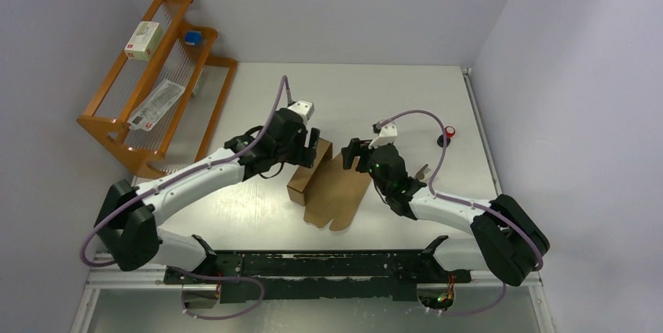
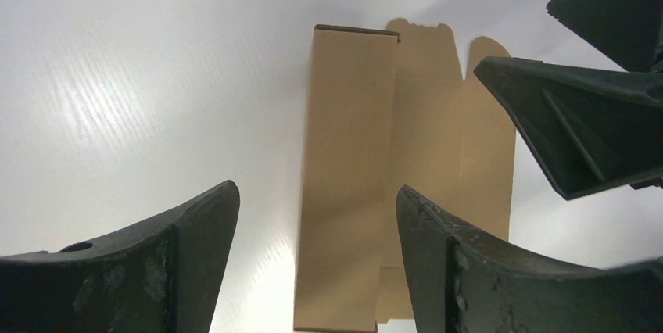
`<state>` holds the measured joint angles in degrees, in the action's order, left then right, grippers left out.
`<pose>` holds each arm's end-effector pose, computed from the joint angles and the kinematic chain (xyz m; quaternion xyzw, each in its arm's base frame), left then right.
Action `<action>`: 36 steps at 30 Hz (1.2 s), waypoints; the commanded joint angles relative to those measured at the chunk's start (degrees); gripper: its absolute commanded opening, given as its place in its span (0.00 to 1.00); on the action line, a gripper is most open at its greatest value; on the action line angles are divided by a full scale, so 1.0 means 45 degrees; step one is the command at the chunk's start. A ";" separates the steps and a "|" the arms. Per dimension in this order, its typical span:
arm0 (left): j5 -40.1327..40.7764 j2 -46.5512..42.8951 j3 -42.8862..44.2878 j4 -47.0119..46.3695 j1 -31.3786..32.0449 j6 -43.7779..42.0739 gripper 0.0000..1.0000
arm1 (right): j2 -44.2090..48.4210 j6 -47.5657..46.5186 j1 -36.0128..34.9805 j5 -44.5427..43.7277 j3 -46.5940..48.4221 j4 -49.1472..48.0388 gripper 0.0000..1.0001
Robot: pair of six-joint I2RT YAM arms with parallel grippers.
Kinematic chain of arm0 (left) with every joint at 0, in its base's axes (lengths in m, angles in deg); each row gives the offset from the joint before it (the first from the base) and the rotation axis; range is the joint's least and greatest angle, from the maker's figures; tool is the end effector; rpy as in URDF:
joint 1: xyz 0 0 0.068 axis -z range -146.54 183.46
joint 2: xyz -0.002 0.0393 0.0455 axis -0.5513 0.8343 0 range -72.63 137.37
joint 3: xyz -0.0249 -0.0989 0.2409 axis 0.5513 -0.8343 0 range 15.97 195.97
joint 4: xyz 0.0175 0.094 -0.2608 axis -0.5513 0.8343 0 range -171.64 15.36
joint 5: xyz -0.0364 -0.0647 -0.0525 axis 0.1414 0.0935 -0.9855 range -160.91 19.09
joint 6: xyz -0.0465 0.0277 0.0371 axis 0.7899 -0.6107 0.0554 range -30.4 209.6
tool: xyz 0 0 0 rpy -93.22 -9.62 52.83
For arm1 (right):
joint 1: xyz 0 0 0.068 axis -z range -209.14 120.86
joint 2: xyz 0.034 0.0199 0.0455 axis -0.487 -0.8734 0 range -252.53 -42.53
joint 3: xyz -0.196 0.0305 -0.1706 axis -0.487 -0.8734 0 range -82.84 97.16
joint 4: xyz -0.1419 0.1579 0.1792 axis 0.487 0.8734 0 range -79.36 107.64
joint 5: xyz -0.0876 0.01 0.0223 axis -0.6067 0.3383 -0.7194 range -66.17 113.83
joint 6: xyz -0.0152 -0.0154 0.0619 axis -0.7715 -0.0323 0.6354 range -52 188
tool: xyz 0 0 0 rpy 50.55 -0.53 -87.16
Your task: Fold the paper box
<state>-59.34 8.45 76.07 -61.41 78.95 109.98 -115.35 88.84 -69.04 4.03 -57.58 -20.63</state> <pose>0.2464 -0.2360 0.2429 0.1563 0.8935 -0.1464 0.3948 0.2294 0.1690 0.1671 -0.0288 0.7945 0.1800 0.5793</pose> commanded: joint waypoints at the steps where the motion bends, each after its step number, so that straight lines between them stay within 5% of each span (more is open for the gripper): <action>1: 0.0393 -0.0903 -0.0412 0.1309 0.0070 0.0109 0.78 | 0.0089 0.1172 0.0039 0.0563 -0.0283 0.0257 0.82; 15: -0.0037 -0.4539 -0.4160 -0.0469 0.0105 0.2357 0.79 | -0.2173 0.3664 0.1155 0.3223 0.1013 -0.2476 0.80; 24: -0.0075 -0.5102 -0.5205 -0.1142 -0.0001 0.2953 0.84 | -0.4836 0.4727 0.1873 0.5339 0.2053 -0.4147 0.72; 36: -0.0718 -0.5222 -0.5901 -0.2000 -0.0227 0.3201 0.84 | -0.7192 0.5758 0.2149 0.6869 0.1432 -0.6726 0.46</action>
<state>-61.09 -13.71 50.82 -67.14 78.43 123.42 -144.26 112.38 -59.86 32.06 -49.02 -45.04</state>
